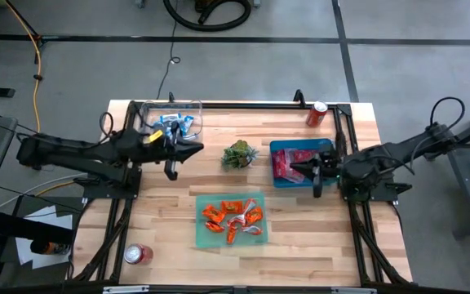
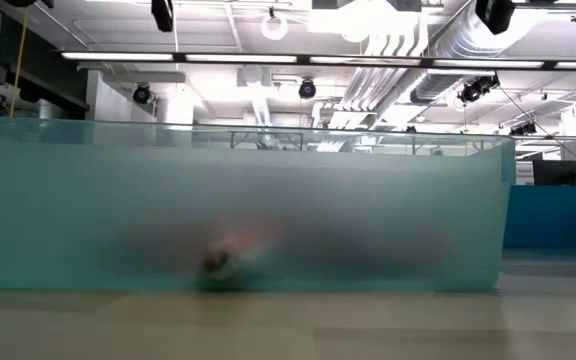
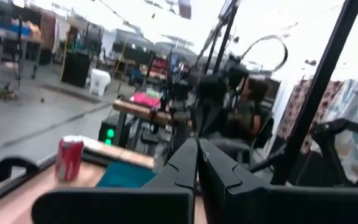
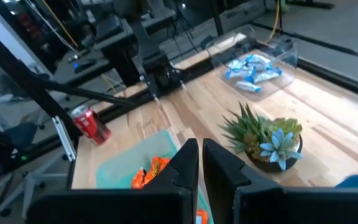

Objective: Sort candy
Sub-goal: Return to Home Position

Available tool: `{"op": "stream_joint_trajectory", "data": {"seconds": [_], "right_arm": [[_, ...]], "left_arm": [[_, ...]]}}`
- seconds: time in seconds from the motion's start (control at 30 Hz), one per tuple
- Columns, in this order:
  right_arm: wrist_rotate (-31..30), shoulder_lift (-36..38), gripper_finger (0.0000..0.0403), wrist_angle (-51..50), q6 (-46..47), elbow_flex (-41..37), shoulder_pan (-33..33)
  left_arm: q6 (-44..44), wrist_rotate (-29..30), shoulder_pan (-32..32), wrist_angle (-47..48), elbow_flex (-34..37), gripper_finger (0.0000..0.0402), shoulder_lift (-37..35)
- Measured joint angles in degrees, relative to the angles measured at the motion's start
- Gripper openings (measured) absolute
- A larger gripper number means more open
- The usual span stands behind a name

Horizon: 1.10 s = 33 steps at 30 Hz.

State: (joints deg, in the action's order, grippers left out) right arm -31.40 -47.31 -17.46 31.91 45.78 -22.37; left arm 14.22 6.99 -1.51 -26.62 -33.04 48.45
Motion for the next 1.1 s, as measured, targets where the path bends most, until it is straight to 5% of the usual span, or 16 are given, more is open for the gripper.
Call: {"op": "stream_joint_trajectory", "data": {"seconds": [0.3, 1.1], "right_arm": [[-0.2, 9.2, 0.0018, -5.0, 0.0, 0.0, 0.0], [-2.5, 9.8, 0.0018, -8.3, 1.7, 0.0, 0.0]], "left_arm": [[0.8, -1.0, 1.3, 6.1, 2.0, 0.0, -4.0], [13.7, 5.5, 1.2, -4.5, 32.4, 0.0, -32.5]]}}
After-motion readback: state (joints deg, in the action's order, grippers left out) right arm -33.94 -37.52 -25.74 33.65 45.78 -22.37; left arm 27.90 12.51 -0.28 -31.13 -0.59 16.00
